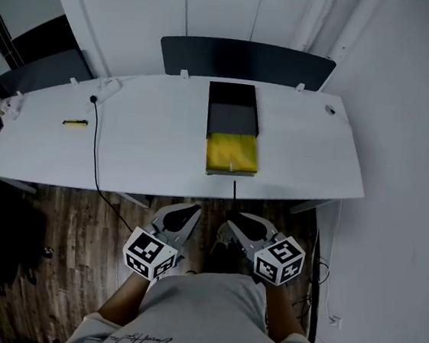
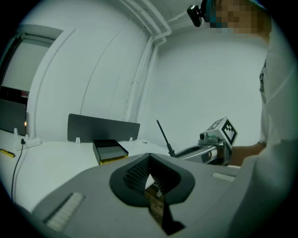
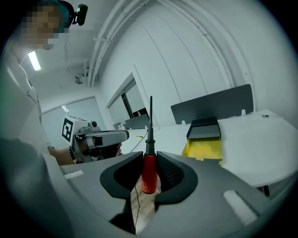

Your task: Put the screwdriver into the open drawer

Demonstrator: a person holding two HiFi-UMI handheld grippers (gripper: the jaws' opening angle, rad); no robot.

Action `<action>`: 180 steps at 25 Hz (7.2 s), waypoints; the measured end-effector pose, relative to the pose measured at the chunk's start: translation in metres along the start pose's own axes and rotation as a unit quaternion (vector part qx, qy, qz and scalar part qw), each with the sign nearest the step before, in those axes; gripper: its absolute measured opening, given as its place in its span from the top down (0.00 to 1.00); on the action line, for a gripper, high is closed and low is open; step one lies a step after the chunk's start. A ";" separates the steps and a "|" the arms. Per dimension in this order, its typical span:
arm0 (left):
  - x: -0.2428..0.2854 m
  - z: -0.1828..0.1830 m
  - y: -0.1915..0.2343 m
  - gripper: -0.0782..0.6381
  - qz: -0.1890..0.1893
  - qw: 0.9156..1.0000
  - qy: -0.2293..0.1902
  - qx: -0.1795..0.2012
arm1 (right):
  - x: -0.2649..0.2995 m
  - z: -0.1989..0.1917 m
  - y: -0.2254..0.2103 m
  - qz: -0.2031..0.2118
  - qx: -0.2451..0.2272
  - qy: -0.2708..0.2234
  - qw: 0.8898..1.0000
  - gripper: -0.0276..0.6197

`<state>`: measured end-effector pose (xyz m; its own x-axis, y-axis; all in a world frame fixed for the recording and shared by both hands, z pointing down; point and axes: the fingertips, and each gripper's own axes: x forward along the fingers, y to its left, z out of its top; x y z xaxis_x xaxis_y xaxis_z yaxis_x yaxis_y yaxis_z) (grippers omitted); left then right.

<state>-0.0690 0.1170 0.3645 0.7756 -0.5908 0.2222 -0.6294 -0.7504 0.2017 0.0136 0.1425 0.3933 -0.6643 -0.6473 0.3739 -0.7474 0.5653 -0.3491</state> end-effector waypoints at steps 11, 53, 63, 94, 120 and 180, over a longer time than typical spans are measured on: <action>0.083 0.043 0.043 0.89 0.034 0.999 -0.012 -0.003 | 0.033 0.061 -0.078 0.028 -0.028 0.012 0.999 0.79; 0.188 0.080 0.159 0.89 0.030 0.999 0.016 -0.017 | 0.125 0.122 -0.188 0.004 -0.065 0.083 0.994 0.79; 0.200 0.070 0.168 0.89 0.019 0.999 0.026 -0.020 | 0.136 0.109 -0.204 -0.014 -0.077 0.116 0.990 0.79; 0.211 0.016 0.192 0.89 0.014 0.997 0.061 -0.055 | 0.181 0.031 -0.240 -0.033 -0.106 0.245 0.963 0.79; 0.210 0.001 0.220 0.89 0.036 0.994 0.060 -0.083 | 0.198 -0.025 -0.255 -0.023 -0.143 0.351 0.925 0.79; 0.203 -0.026 0.238 0.89 0.053 0.990 0.067 -0.115 | 0.227 -0.064 -0.269 -0.029 -0.222 0.483 0.846 0.79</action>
<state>-0.0626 -0.1742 0.4830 0.7011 -0.6066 0.3748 -0.7130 -0.5903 0.3783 0.0630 -0.1238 0.6276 -0.1671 -0.0811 0.9826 -0.5681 0.8224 -0.0287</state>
